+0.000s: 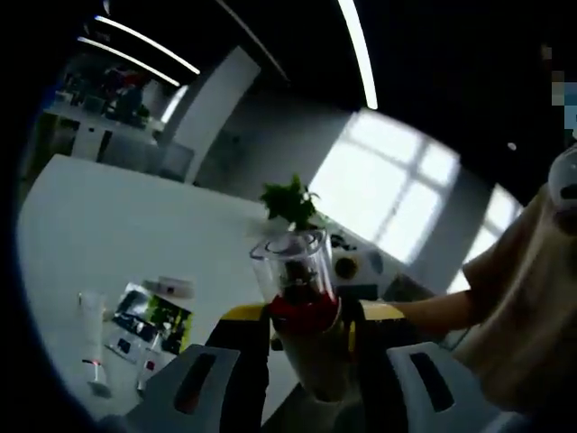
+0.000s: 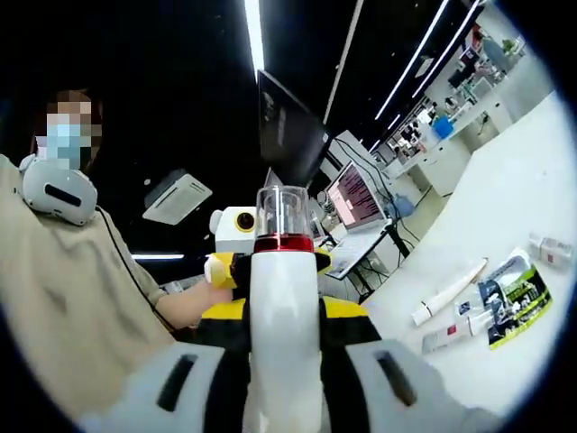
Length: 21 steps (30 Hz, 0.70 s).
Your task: Arrange the skincare products in the storage area until every visible bottle or jar stands upright without overlapping.
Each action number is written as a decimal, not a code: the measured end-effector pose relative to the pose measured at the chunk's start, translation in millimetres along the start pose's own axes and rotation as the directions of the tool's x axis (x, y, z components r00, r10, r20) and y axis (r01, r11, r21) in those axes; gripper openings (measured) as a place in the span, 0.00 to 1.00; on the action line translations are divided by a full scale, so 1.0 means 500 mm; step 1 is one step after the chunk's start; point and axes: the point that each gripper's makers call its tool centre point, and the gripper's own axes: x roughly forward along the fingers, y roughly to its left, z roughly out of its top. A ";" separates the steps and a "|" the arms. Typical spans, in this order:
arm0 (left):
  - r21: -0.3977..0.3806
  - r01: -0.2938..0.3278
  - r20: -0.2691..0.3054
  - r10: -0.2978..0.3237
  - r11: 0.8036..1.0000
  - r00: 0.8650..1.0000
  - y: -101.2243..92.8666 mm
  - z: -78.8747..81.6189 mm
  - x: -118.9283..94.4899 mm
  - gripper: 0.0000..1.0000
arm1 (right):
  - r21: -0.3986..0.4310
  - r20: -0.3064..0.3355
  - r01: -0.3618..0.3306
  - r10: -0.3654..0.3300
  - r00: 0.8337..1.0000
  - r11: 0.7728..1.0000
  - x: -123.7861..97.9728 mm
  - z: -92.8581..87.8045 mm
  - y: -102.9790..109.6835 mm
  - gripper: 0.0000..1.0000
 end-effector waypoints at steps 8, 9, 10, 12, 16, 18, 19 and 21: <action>0.044 -0.040 -0.054 0.042 0.998 0.998 -0.008 -0.021 0.030 0.29 | -0.020 -0.054 -0.029 0.028 0.998 0.999 -0.016 -0.009 0.009 0.28; 0.046 -0.044 -0.057 0.046 0.998 0.997 -0.008 -0.021 0.031 0.29 | -0.023 -0.057 -0.029 0.027 0.998 0.999 -0.017 -0.009 0.009 0.28; 0.051 -0.052 -0.062 0.055 0.997 0.997 -0.009 -0.022 0.033 0.29 | -0.025 -0.060 -0.027 0.026 0.998 0.999 -0.020 -0.009 0.008 0.28; 0.068 -0.067 -0.065 0.071 0.995 0.995 -0.010 -0.020 0.037 0.29 | -0.073 -0.076 -0.014 0.009 0.997 0.997 -0.026 -0.007 0.006 0.29; 0.084 -0.093 -0.072 0.100 0.992 0.992 -0.007 -0.018 0.055 0.29 | -0.120 -0.087 0.026 -0.037 0.996 0.992 -0.039 -0.002 -0.007 0.29; 0.087 -0.102 -0.066 0.108 0.991 0.992 -0.006 -0.017 0.065 0.29 | -0.141 -0.080 0.048 -0.060 0.995 0.989 -0.047 0.003 -0.012 0.29; 0.087 -0.107 -0.062 0.112 0.990 0.992 -0.005 -0.015 0.070 0.29 | -0.151 -0.077 0.067 -0.080 0.994 0.986 -0.053 0.006 -0.015 0.29; 0.087 -0.119 -0.052 0.124 0.989 0.991 -0.005 -0.015 0.083 0.28 | -0.176 -0.078 0.097 -0.112 0.991 0.980 -0.064 0.010 -0.021 0.30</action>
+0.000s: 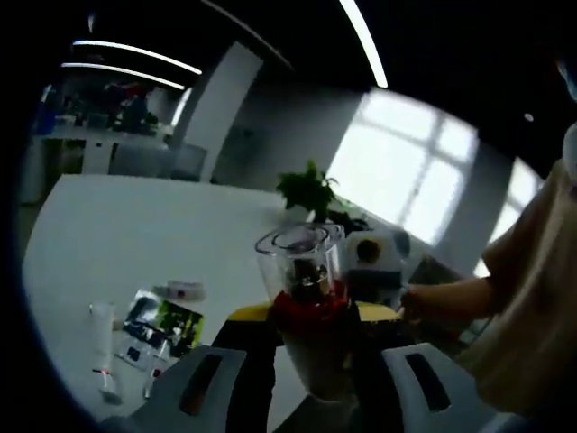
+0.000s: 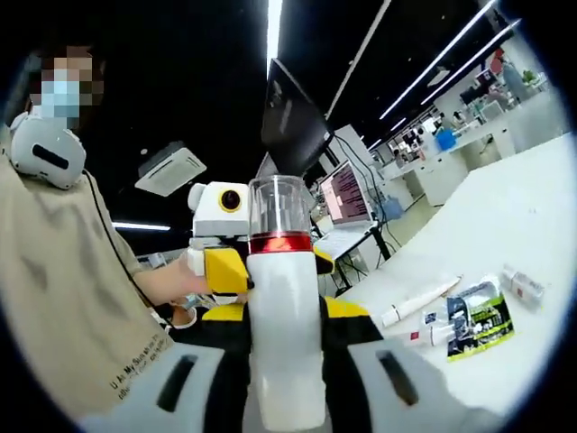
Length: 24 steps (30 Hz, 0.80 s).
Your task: Arrange the skincare products in the storage area until every visible bottle or jar stands upright without overlapping.
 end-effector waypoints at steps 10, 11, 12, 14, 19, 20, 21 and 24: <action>0.051 -0.064 0.006 0.064 0.997 0.998 -0.002 0.005 0.051 0.28 | -0.133 -0.028 0.130 -0.135 0.990 0.983 -0.039 0.009 -0.041 0.32; 0.063 -0.073 0.002 0.073 0.995 0.997 -0.001 0.004 0.054 0.28 | -0.156 -0.032 0.150 -0.157 0.987 0.976 -0.043 0.010 -0.047 0.32; 0.081 -0.084 -0.007 0.085 0.993 0.996 -0.001 0.003 0.058 0.28 | -0.173 -0.036 0.157 -0.166 0.985 0.972 -0.044 0.009 -0.049 0.32; 0.103 -0.102 -0.022 0.105 0.989 0.994 -0.001 0.000 0.064 0.28 | -0.187 -0.045 0.175 -0.187 0.981 0.967 -0.047 0.006 -0.054 0.32; 0.136 -0.137 -0.036 0.143 0.981 0.989 0.004 -0.005 0.069 0.28 | -0.220 -0.028 0.227 -0.239 0.971 0.949 -0.052 0.003 -0.064 0.32; 0.135 -0.148 -0.037 0.154 0.980 0.987 0.007 -0.007 0.070 0.28 | -0.223 -0.017 0.249 -0.259 0.966 0.942 -0.053 0.001 -0.068 0.33; 0.135 -0.156 -0.039 0.163 0.979 0.986 0.008 -0.009 0.071 0.28 | -0.225 -0.015 0.261 -0.271 0.963 0.939 -0.053 -0.001 -0.070 0.33; 0.169 -0.180 -0.059 0.193 0.969 0.979 0.012 -0.021 0.073 0.28 | -0.237 -0.019 0.285 -0.298 0.954 0.929 -0.054 -0.012 -0.076 0.33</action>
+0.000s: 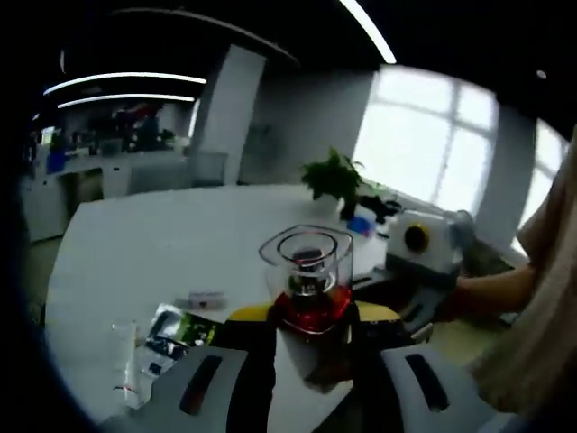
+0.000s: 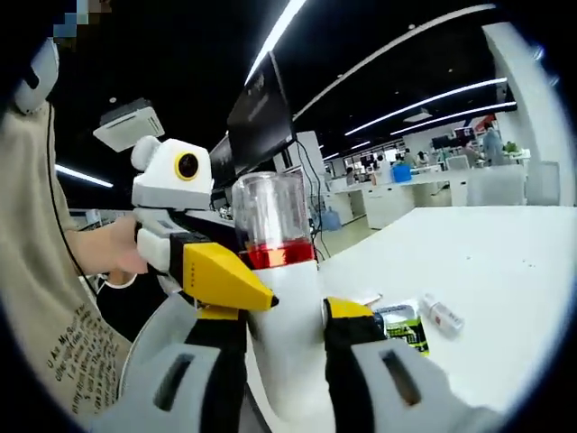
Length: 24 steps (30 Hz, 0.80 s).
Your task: Arrange the skincare products in the storage area until every visible bottle or jar stands upright without overlapping.
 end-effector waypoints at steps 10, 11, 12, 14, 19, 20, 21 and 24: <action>0.089 -0.010 -0.069 0.016 0.996 0.997 0.010 -0.031 0.034 0.28 | -0.034 -0.043 0.150 -0.151 0.988 0.988 0.000 -0.044 -0.039 0.32; 0.094 -0.007 -0.078 0.014 0.996 0.997 0.013 -0.033 0.041 0.28 | -0.031 -0.043 0.175 -0.177 0.983 0.984 0.000 -0.049 -0.047 0.32; 0.096 -0.004 -0.087 0.012 0.995 0.996 0.015 -0.036 0.045 0.28 | -0.025 -0.046 0.195 -0.196 0.980 0.980 -0.001 -0.053 -0.053 0.32; 0.104 0.001 -0.104 0.010 0.995 0.995 0.019 -0.042 0.056 0.28 | -0.025 -0.055 0.232 -0.233 0.971 0.972 0.000 -0.063 -0.064 0.32; 0.116 0.004 -0.135 0.012 0.993 0.991 0.029 -0.070 0.081 0.27 | -0.025 -0.086 0.284 -0.285 0.955 0.958 -0.002 -0.098 -0.088 0.32; 0.120 0.005 -0.142 0.013 0.993 0.990 0.029 -0.075 0.085 0.27 | -0.030 -0.091 0.289 -0.291 0.952 0.957 -0.003 -0.104 -0.091 0.32; 0.126 0.006 -0.150 0.013 0.992 0.989 0.029 -0.081 0.088 0.27 | -0.034 -0.099 0.294 -0.295 0.950 0.955 -0.004 -0.114 -0.095 0.32; 0.146 0.013 -0.179 0.013 0.989 0.984 0.030 -0.103 0.101 0.27 | -0.029 -0.118 0.297 -0.298 0.947 0.954 -0.008 -0.136 -0.101 0.32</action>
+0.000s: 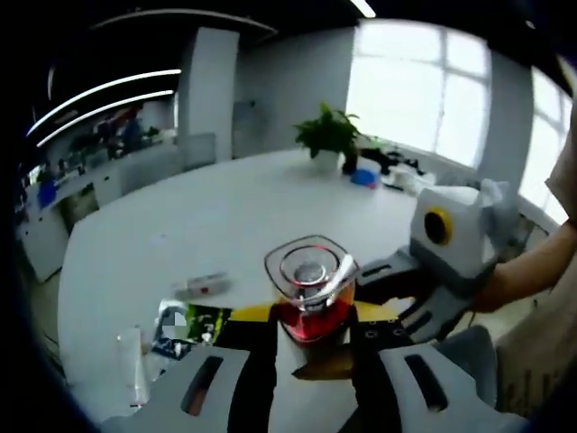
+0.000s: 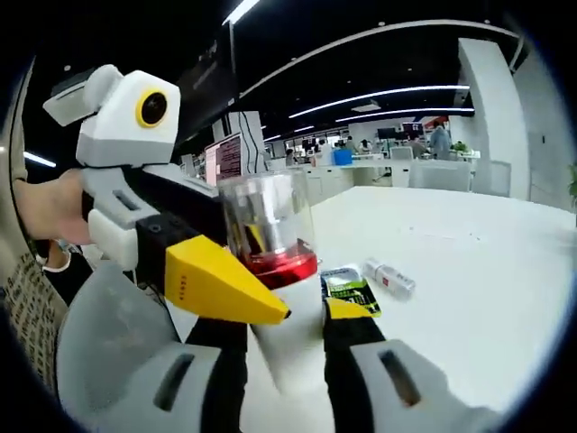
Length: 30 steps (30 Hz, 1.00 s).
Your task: Arrange the skincare products in the storage area until every visible bottle or jar stands upright without overlapping.
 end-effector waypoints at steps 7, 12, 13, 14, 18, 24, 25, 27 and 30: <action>-0.008 -0.013 -0.032 0.012 1.000 0.999 0.000 -0.034 0.030 0.27 | -0.018 -0.025 -0.050 0.050 0.998 0.999 0.006 -0.047 -0.012 0.31; -0.015 -0.041 -0.053 0.041 0.999 0.998 0.007 -0.054 0.042 0.27 | -0.036 -0.037 -0.135 0.134 0.990 0.990 0.021 -0.076 -0.015 0.30; -0.014 -0.050 -0.057 0.049 0.999 0.997 0.010 -0.058 0.044 0.27 | -0.037 -0.042 -0.148 0.147 0.988 0.988 0.023 -0.081 -0.016 0.30; -0.016 -0.054 -0.061 0.053 0.998 0.997 0.012 -0.060 0.046 0.26 | -0.038 -0.050 -0.159 0.157 0.986 0.987 0.026 -0.087 -0.018 0.30; -0.026 -0.057 -0.076 0.055 0.998 0.996 0.013 -0.078 0.053 0.26 | -0.079 -0.086 -0.231 0.224 0.971 0.970 0.032 -0.106 -0.015 0.30; -0.043 -0.055 -0.072 0.052 0.998 0.996 0.014 -0.085 0.058 0.26 | -0.090 -0.096 -0.318 0.310 0.946 0.944 0.033 -0.120 -0.018 0.29; -0.048 -0.056 -0.071 0.053 0.997 0.996 0.015 -0.083 0.057 0.26 | -0.102 -0.100 -0.336 0.326 0.940 0.936 0.034 -0.118 -0.019 0.29; -0.049 -0.055 -0.067 0.051 0.997 0.996 0.016 -0.080 0.059 0.26 | -0.111 -0.110 -0.370 0.359 0.927 0.922 0.036 -0.117 -0.021 0.29; -0.054 -0.053 -0.059 0.050 0.997 0.997 0.019 -0.077 0.061 0.26 | -0.121 -0.119 -0.425 0.412 0.903 0.897 0.035 -0.116 -0.021 0.29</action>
